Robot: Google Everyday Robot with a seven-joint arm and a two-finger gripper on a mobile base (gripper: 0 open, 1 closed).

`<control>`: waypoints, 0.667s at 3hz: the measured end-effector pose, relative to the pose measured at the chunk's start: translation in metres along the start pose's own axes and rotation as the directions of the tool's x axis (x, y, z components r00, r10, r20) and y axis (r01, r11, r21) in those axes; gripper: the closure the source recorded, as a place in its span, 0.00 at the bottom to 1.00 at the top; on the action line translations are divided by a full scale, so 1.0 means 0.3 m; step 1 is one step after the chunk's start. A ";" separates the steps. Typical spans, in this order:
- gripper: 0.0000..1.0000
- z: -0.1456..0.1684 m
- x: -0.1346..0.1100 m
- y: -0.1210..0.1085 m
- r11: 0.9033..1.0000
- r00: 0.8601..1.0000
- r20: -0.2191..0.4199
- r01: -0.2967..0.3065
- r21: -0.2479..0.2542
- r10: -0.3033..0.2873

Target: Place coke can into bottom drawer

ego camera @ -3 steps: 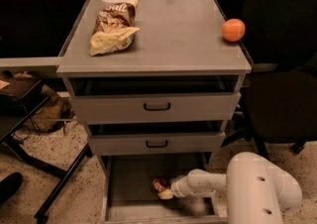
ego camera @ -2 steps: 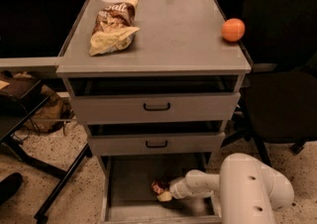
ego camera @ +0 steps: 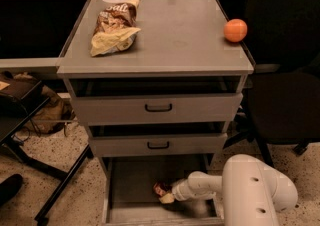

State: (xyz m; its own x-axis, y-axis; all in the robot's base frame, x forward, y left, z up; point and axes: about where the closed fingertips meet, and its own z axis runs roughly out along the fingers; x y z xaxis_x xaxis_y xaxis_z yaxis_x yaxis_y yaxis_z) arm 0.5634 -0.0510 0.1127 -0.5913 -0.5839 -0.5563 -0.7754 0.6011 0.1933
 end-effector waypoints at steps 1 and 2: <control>0.35 0.000 0.000 0.000 1.000 1.000 0.000 0.000 0.000 0.000; 0.12 0.000 0.000 0.000 1.000 1.000 0.000 0.000 0.000 0.000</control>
Offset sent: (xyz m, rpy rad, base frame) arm 0.0000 0.0000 0.0000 0.0000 0.0000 0.0000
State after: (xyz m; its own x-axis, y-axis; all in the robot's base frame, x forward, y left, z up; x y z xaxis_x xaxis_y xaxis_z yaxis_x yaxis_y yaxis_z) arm 0.5634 -0.0510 0.1127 -0.5913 -0.5839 -0.5563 -0.7755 0.6010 0.1934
